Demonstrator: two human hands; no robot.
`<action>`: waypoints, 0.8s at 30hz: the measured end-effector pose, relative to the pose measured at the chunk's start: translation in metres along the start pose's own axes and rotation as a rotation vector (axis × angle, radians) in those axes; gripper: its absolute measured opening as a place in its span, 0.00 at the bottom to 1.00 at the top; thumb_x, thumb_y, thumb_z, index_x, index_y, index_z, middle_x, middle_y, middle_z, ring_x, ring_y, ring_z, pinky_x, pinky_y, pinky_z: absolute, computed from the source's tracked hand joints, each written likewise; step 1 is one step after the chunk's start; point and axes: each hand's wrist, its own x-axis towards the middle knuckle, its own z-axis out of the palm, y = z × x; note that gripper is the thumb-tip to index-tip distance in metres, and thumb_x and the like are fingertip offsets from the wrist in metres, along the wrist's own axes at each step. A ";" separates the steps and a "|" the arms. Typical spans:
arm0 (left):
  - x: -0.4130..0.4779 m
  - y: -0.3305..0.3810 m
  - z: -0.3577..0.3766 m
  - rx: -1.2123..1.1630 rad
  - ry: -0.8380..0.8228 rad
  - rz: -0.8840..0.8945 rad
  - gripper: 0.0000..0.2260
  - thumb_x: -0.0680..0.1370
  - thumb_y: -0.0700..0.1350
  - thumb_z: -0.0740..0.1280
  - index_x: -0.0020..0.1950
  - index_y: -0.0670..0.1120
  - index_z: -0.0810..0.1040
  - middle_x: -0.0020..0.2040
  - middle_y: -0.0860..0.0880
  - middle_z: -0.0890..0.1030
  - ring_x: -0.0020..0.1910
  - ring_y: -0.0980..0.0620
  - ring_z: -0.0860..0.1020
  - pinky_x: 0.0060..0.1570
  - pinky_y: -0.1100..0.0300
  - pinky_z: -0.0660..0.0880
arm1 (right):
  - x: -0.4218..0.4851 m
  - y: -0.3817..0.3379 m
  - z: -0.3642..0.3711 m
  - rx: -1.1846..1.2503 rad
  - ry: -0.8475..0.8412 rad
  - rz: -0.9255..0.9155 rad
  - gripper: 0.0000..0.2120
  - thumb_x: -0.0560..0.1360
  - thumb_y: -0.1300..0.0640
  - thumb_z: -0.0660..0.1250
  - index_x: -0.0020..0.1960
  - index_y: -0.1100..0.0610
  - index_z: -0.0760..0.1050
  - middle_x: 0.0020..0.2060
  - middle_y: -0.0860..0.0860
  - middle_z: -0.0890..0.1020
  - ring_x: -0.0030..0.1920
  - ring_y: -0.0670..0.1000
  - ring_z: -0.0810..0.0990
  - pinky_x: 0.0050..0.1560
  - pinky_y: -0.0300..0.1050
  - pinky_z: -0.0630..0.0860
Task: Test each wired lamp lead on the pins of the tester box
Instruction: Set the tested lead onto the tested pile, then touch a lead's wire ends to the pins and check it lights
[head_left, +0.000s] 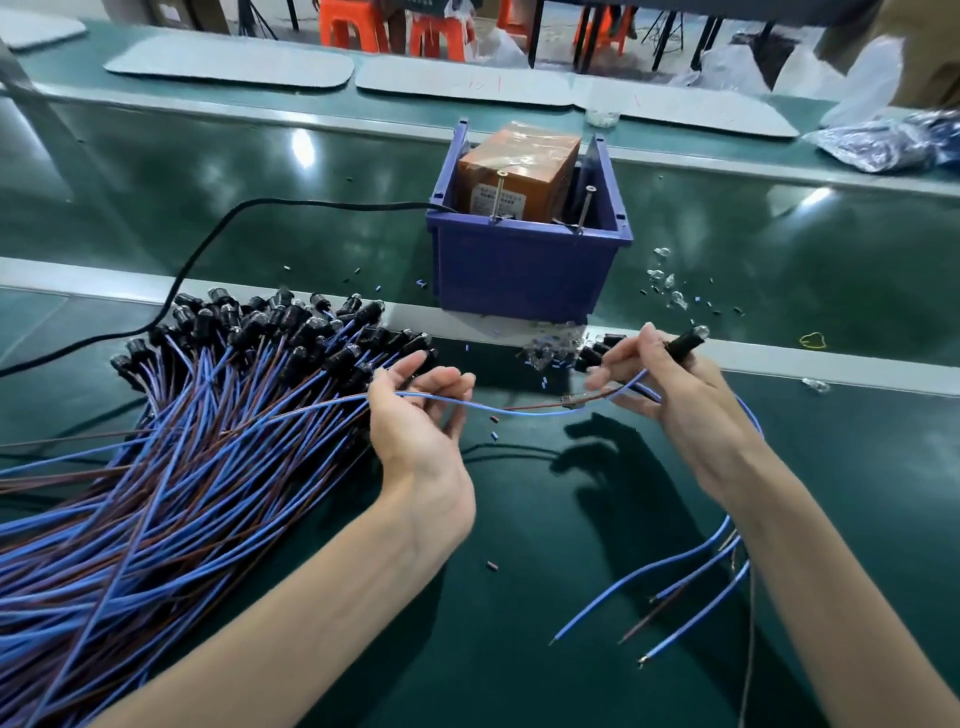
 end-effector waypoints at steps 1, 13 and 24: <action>0.000 0.000 0.001 -0.022 0.000 0.002 0.14 0.82 0.47 0.51 0.46 0.47 0.74 0.25 0.53 0.76 0.26 0.55 0.78 0.43 0.61 0.75 | 0.000 0.000 0.002 0.117 0.013 0.020 0.17 0.78 0.45 0.56 0.43 0.57 0.74 0.30 0.51 0.81 0.37 0.48 0.83 0.45 0.44 0.79; -0.042 -0.043 0.000 0.431 -0.270 -0.122 0.24 0.83 0.58 0.49 0.36 0.47 0.71 0.21 0.57 0.62 0.18 0.59 0.57 0.20 0.67 0.57 | -0.013 -0.008 0.028 -0.049 -0.027 0.090 0.19 0.65 0.43 0.70 0.37 0.59 0.84 0.22 0.43 0.66 0.23 0.42 0.58 0.23 0.33 0.55; -0.038 -0.053 -0.013 0.674 -0.331 0.324 0.16 0.83 0.49 0.57 0.37 0.51 0.74 0.27 0.60 0.73 0.29 0.58 0.68 0.34 0.61 0.67 | -0.022 -0.009 0.048 0.042 -0.122 0.032 0.13 0.66 0.47 0.70 0.42 0.54 0.86 0.31 0.50 0.77 0.33 0.45 0.70 0.26 0.31 0.60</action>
